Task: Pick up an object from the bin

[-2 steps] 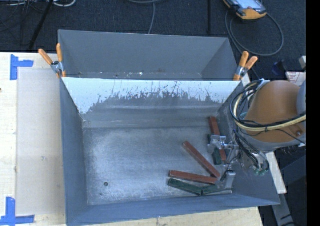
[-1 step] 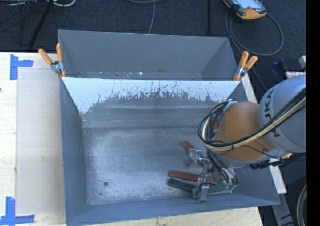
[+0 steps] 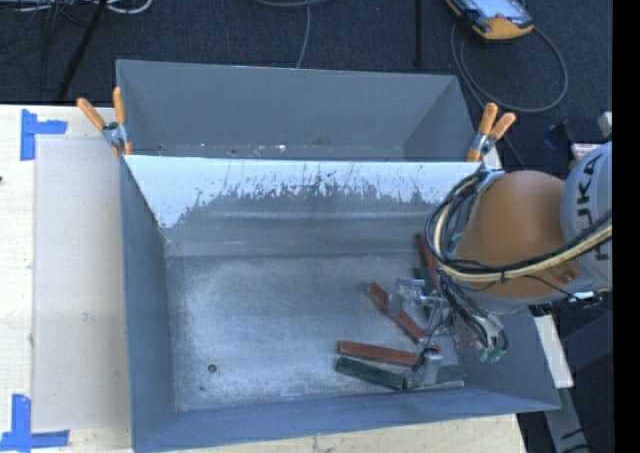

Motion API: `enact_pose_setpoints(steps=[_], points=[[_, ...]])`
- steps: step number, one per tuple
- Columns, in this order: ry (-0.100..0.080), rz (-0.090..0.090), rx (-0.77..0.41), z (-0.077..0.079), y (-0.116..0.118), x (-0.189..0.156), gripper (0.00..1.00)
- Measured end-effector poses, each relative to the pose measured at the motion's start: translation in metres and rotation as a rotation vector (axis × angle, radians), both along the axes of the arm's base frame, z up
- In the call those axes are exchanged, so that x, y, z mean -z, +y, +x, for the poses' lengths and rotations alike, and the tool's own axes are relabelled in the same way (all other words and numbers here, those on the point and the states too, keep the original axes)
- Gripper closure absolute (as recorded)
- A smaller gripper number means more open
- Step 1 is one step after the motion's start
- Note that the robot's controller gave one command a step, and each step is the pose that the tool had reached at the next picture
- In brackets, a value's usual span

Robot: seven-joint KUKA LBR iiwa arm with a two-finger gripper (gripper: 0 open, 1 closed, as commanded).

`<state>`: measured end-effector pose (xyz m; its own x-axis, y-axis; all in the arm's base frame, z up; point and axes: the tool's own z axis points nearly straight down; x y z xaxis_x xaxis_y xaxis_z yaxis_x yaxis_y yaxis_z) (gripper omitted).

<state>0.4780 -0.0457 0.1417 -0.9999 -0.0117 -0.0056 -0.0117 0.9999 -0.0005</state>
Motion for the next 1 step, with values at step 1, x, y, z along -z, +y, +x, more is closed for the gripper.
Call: enact_pose_setpoints(steps=[1], points=[[0.001,0.001,0.034,0.0023,0.0025,0.0760,0.00]])
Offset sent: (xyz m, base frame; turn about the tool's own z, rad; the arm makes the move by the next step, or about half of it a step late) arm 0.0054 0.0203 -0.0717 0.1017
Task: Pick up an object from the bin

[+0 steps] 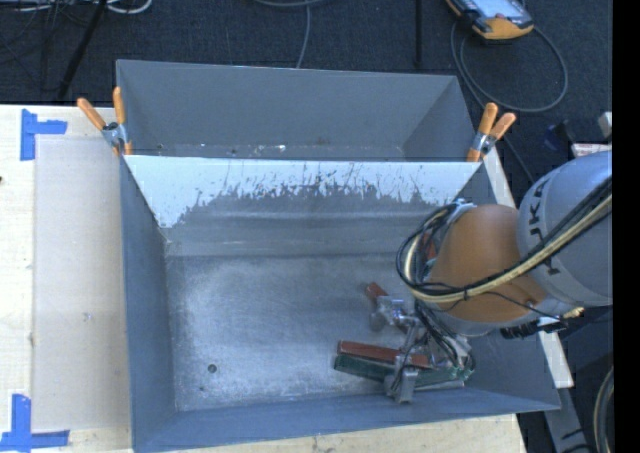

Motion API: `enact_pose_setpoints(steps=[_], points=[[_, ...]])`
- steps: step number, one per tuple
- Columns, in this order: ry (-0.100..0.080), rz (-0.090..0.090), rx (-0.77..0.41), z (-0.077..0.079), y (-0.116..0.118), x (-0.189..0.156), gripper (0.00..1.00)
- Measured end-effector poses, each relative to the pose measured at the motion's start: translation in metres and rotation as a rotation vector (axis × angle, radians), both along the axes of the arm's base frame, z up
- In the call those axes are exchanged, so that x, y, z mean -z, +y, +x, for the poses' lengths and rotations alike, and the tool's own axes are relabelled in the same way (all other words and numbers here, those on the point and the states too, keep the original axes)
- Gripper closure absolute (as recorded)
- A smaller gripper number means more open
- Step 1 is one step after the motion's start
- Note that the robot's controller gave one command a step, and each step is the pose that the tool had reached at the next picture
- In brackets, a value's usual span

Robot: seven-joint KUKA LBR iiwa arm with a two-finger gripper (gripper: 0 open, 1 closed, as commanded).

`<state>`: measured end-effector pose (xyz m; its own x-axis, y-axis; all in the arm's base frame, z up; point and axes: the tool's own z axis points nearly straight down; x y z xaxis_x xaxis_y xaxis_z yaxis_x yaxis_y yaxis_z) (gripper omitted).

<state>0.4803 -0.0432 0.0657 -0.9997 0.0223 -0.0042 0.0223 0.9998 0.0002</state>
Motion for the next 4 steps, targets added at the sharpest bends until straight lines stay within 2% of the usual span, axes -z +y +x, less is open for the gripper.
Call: enact_pose_setpoints(steps=[1,2,4], points=[[0.005,0.000,0.067,0.003,0.019,-0.004,0.00],[0.004,0.002,0.000,0.001,0.001,0.000,1.00],[0.005,0.001,-0.001,0.000,0.001,-0.003,1.00]])
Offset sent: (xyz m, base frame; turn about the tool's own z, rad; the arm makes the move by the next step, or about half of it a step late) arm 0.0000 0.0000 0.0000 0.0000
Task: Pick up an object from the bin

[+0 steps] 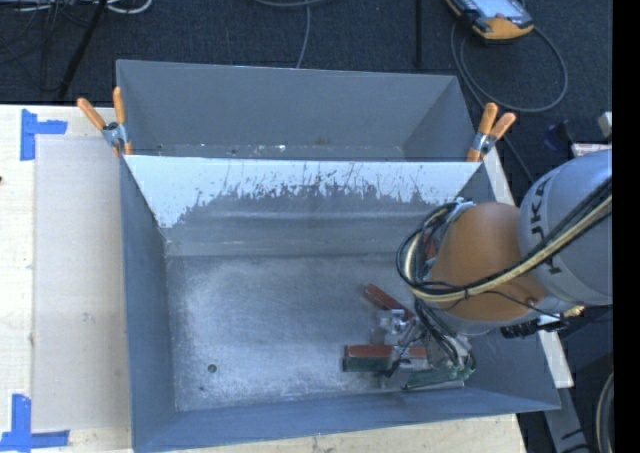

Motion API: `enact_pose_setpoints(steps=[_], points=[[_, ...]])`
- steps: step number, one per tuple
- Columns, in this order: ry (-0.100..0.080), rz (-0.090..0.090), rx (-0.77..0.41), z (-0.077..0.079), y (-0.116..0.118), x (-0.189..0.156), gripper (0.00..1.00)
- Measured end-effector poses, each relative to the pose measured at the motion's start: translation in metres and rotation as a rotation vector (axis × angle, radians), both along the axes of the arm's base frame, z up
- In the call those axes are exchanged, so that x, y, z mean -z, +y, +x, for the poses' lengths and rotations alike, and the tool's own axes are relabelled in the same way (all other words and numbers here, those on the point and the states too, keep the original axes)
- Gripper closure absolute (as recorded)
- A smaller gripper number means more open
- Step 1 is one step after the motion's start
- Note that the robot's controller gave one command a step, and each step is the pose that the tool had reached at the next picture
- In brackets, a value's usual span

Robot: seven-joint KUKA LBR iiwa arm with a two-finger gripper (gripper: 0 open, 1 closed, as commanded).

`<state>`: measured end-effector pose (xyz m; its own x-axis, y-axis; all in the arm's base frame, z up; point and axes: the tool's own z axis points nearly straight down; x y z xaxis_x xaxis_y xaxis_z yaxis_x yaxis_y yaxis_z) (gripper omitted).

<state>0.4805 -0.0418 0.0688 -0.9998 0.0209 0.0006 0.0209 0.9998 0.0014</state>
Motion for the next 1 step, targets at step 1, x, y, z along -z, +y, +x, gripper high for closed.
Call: enact_pose_setpoints(steps=[1], points=[[0.002,0.000,0.000,-0.0005,-0.0002,-0.0063,1.00]])
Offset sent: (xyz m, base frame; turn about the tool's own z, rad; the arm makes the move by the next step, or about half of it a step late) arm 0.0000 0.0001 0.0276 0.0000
